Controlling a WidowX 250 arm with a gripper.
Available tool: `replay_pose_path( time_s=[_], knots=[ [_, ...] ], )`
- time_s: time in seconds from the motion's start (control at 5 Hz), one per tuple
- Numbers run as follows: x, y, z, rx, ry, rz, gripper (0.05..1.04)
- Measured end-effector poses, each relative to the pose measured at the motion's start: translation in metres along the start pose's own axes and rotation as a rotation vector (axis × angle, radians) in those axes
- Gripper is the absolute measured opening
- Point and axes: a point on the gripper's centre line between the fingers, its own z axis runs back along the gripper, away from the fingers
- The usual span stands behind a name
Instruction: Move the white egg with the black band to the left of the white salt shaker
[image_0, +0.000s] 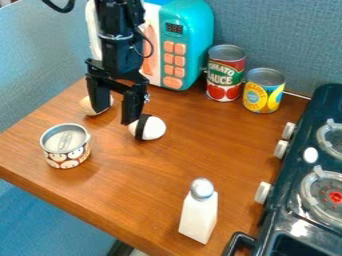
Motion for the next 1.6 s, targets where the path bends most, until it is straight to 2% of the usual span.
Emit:
replay_pose_path(
  time_s=[0.2, 0.4, 0.6, 0.8, 1.0, 1.4, 1.6],
  knots=[
    [-0.001, -0.001, -0.011, -0.009, 0.036, -0.009, 1.006],
    [0.0, 0.011, -0.007, 0.061, 0.065, -0.135, 1.006],
    [0.005, 0.013, -0.008, 0.102, 0.044, -0.219, 1.006],
    [0.016, 0.005, -0.009, 0.124, 0.032, -0.428, 1.006],
    [0.035, 0.003, -0.021, 0.098, 0.024, -0.572, 1.006],
    [0.051, 0.003, -0.027, 0.095, 0.01, -0.62, 1.006],
    [0.054, 0.006, -0.036, 0.099, 0.043, -0.597, 1.006]
  ],
)
